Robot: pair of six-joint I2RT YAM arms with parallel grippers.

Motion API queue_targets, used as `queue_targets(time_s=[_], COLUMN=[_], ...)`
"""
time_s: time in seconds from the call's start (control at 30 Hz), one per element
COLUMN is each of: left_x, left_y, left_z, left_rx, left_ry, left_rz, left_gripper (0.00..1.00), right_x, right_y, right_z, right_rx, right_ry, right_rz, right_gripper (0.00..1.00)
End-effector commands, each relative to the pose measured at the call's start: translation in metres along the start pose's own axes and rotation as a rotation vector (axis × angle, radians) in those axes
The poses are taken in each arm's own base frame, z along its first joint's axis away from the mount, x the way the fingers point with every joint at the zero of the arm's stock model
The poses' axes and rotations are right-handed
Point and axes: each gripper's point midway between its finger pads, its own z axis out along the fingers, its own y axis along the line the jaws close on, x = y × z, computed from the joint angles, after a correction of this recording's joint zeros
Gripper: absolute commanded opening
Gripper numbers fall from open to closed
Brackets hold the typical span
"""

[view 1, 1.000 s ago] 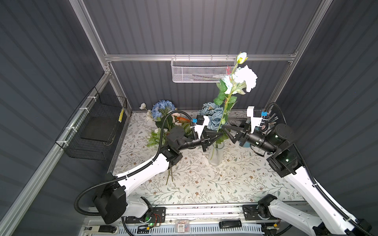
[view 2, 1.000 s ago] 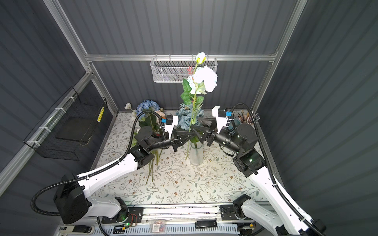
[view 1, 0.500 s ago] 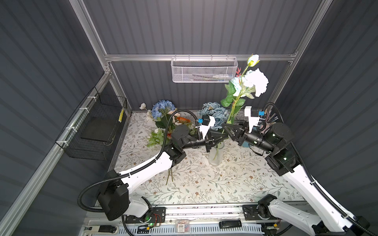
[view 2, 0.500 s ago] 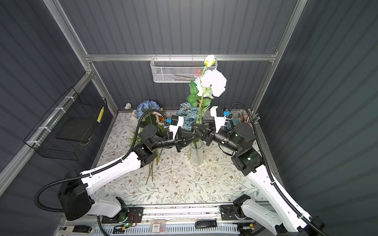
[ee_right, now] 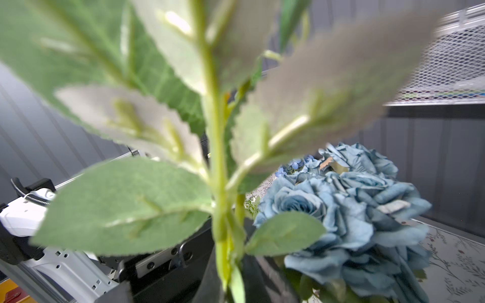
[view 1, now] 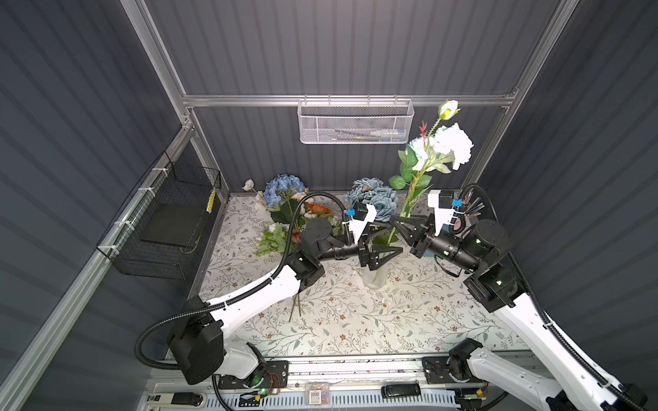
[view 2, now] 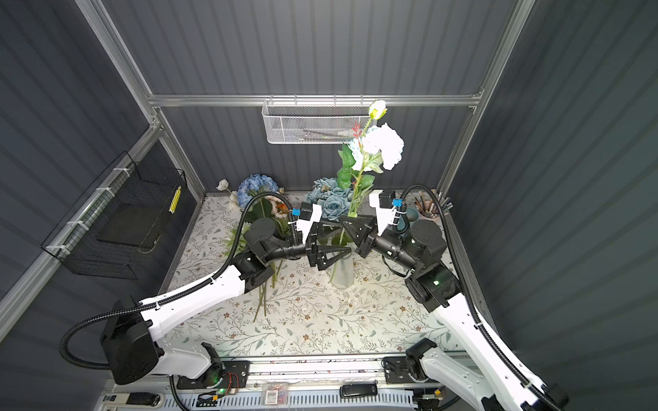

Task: Arrange flowers in a vase
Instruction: Adjust the flower in the vase.

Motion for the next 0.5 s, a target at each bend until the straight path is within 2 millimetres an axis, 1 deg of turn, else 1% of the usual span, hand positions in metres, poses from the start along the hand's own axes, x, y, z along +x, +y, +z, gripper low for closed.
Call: queue_targets(time_s=[0.0, 0.07, 0.17, 0.23, 0.33, 0.47], left_x=[-0.007, -0.007, -0.001, 0.008, 0.019, 0.023], left_y=[0.013, 0.030, 0.057, 0.068, 0.077, 0.082], left_z=[-0.020, -0.036, -0.058, -0.067, -0.069, -0.063], left_rx=[-0.076, -0.135, -0.248, -0.309, -0.353, -0.341], left_ry=[-0.031, -0.053, -0.072, -0.063, -0.041, -0.038], left_rz=[-0.030, -0.075, -0.127, -0.142, -0.150, -0.165], left_gripper=[1.00, 1.00, 1.00, 0.99, 0.99, 1.00], right_x=[-0.002, 0.003, 0.010, 0.012, 0.010, -0.008], right_y=[-0.003, -0.006, -0.014, -0.021, -0.026, -0.030], right_z=[-0.013, -0.021, -0.032, -0.037, -0.038, -0.032], right_rx=[0.056, 0.093, 0.157, 0.203, 0.224, 0.246], right_ry=[-0.009, 0.004, 0.020, 0.014, -0.019, -0.083], right_rz=[-0.038, -0.044, -0.051, -0.057, -0.077, -0.143], right_gripper=[0.00, 0.00, 0.00, 0.00, 0.00, 0.00])
